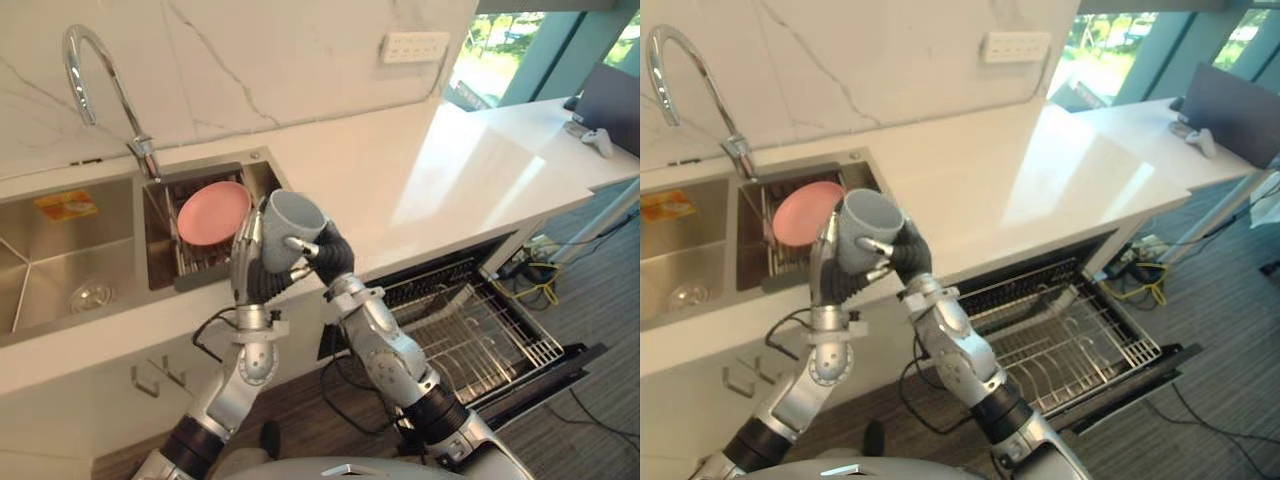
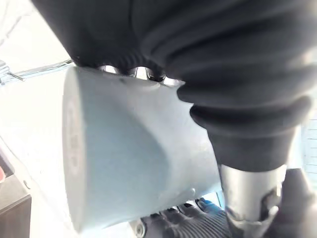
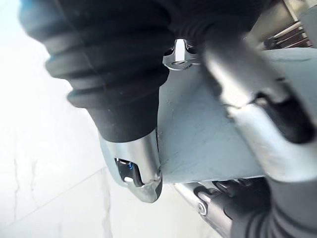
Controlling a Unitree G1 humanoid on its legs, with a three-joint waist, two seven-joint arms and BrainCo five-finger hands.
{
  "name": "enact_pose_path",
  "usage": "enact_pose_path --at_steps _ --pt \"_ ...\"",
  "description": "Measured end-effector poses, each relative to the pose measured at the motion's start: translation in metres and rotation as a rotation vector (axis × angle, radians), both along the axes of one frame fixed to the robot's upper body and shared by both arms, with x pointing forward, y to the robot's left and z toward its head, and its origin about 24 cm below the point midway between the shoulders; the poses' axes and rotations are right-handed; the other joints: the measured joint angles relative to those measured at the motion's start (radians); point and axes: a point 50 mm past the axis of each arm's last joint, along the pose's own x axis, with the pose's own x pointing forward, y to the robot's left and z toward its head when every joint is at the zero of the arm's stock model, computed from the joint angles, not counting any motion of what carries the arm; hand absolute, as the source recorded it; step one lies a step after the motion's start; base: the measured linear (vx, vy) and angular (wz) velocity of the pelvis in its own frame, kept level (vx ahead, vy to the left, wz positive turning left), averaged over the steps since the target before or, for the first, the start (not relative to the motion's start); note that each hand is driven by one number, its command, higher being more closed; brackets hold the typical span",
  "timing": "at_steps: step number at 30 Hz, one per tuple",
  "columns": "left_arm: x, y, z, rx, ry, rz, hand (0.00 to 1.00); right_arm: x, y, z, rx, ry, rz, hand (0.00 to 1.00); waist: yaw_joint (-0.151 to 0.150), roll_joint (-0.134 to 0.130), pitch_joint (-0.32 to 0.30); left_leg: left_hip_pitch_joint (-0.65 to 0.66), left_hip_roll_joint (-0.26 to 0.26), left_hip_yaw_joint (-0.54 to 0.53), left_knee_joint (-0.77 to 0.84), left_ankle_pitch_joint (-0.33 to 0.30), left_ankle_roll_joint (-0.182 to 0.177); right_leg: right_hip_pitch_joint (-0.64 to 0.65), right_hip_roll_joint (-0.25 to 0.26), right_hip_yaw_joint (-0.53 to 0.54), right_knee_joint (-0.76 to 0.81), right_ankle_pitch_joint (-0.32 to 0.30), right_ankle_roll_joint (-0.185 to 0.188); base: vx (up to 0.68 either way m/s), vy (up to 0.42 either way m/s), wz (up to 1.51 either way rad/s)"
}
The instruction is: Walk over to the sink, pick up the cup, carry it to the dishwasher, place the cup inside the dishwasher, then close the dishwasher door
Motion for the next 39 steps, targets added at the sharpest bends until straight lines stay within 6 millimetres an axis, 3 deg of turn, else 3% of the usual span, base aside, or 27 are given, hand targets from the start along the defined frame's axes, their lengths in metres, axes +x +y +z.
enact_pose_path --at_steps 19,22,26,30,37,39 --pt "-0.003 0.003 -0.004 0.012 -0.005 0.019 0.0 0.007 -0.008 0.016 0.106 -0.049 -0.079 1.0 0.004 0.003 -0.007 0.0 0.0 -0.001 0.0 0.003 0.003 0.0 0.0 0.001 0.0 -0.001 0.002 0.0 0.0 0.0" --pt "-0.005 0.007 -0.018 0.044 0.057 0.048 0.0 0.019 -0.031 0.044 0.191 -0.157 -0.2 1.0 0.0 0.003 -0.007 0.0 0.0 0.001 0.0 0.006 0.007 -0.001 0.0 0.004 0.0 0.001 0.002 0.0 0.0 0.0" --pt "-0.006 0.025 -0.024 0.039 0.081 0.157 0.0 0.011 -0.083 0.092 0.385 -0.39 -0.406 1.0 -0.006 0.003 -0.007 0.004 0.002 0.01 0.0 0.006 0.007 -0.001 0.0 0.018 0.0 0.006 0.004 0.0 0.0 -0.06" --pt "0.0 0.041 -0.016 0.009 0.028 0.258 0.0 0.009 -0.104 0.096 0.513 -0.401 -0.452 1.0 -0.028 0.006 -0.007 0.014 0.006 0.031 0.0 -0.001 -0.002 -0.002 0.001 0.037 0.0 0.01 0.001 -0.02 -0.009 -0.18" --pt "0.005 0.031 -0.007 -0.077 0.014 0.231 0.0 0.008 -0.113 0.094 0.572 -0.388 -0.48 1.0 -0.036 0.006 -0.007 0.016 0.012 0.066 0.0 -0.011 -0.006 -0.017 0.002 0.075 -0.001 0.016 0.005 -0.02 -0.006 -0.16" --pt "0.007 0.023 -0.007 -0.177 0.066 0.114 0.0 0.004 -0.126 0.099 0.591 -0.417 -0.54 1.0 -0.035 0.008 -0.006 0.017 0.013 0.08 0.0 -0.011 -0.006 -0.022 0.0 0.086 -0.001 0.018 0.005 0.0 -0.01 -0.14"
